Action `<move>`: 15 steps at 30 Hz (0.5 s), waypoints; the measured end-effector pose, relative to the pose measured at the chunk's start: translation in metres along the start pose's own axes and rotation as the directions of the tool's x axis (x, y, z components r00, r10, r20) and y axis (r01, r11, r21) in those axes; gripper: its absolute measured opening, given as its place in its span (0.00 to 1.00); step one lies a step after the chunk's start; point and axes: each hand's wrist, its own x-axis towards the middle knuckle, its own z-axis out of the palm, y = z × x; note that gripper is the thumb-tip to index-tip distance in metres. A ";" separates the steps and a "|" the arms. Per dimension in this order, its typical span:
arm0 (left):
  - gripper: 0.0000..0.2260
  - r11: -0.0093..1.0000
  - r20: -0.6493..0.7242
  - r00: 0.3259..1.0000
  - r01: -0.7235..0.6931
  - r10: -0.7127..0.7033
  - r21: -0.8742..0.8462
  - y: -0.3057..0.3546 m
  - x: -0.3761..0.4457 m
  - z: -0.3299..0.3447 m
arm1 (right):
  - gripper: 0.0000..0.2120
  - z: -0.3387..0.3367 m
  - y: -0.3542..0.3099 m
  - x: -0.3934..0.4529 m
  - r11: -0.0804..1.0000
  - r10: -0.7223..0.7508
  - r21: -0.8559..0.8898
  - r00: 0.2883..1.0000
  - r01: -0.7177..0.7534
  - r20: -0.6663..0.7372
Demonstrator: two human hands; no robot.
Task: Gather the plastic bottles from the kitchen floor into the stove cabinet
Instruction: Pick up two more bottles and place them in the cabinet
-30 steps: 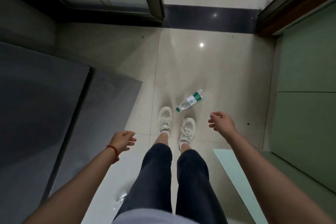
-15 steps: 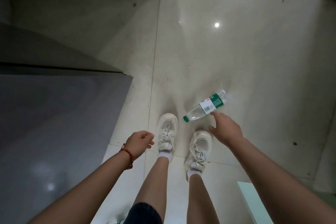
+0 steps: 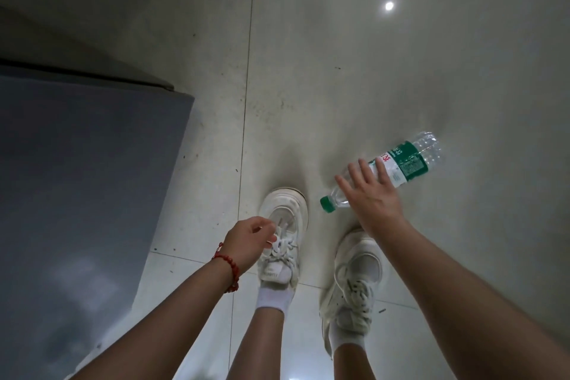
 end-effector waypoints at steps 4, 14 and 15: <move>0.07 1.000 -0.017 1.000 0.006 -0.006 0.004 -0.008 0.001 0.003 | 0.28 0.000 0.005 0.010 1.000 0.018 0.010 0.998 -0.017 -0.054; 0.07 1.000 -0.094 0.995 -0.025 0.026 0.013 0.027 -0.033 -0.019 | 0.33 -0.047 0.025 -0.028 0.729 0.266 0.668 0.961 -0.148 -0.078; 0.07 0.999 -0.101 0.994 -0.039 0.040 0.013 0.035 -0.039 -0.022 | 0.33 -0.055 0.028 -0.037 0.637 0.304 0.756 0.951 -0.154 -0.063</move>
